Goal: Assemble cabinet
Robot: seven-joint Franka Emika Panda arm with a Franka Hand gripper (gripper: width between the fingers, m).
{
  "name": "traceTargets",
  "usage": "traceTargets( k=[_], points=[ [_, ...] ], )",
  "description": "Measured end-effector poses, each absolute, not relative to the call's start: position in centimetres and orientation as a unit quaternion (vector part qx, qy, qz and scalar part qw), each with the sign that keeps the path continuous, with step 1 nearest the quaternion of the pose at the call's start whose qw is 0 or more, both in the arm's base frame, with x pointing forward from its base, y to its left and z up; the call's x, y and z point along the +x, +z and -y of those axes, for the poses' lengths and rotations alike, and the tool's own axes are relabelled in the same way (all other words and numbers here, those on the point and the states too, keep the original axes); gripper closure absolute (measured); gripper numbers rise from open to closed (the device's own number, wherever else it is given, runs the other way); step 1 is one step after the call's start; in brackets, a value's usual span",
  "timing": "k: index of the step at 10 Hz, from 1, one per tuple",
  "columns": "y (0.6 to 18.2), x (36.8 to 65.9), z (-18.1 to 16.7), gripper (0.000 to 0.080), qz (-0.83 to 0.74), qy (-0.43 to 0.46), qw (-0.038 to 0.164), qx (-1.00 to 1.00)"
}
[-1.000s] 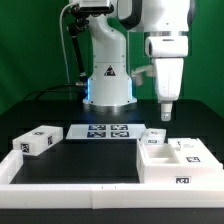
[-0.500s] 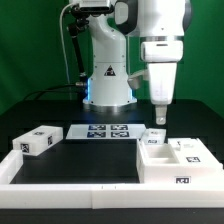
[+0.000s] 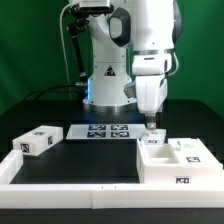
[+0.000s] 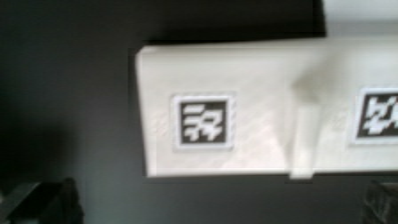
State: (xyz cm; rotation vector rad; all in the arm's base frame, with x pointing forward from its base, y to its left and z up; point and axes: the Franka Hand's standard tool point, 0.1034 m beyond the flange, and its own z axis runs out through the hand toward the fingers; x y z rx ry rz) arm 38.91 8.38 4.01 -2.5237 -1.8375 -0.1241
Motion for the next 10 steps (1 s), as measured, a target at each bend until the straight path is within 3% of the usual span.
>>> traceTargets(
  k=[3,4,5,7,8,10],
  points=[
    [2.2,37.5,-9.0,0.0002,0.585,-0.048,0.024,-0.809],
    [1.8,37.3,-9.1,0.01,0.585,-0.048,0.028,-0.809],
    [1.6,37.2,-9.2,0.01,0.584,-0.047,0.03,-0.81],
    [1.4,37.0,-9.2,0.0393,0.584,-0.045,0.031,-0.81],
    [1.3,36.9,-9.2,0.0393,0.584,-0.045,0.032,-0.81],
    [1.0,36.7,-9.1,0.0733,0.584,-0.042,0.035,-0.81]
  ],
)
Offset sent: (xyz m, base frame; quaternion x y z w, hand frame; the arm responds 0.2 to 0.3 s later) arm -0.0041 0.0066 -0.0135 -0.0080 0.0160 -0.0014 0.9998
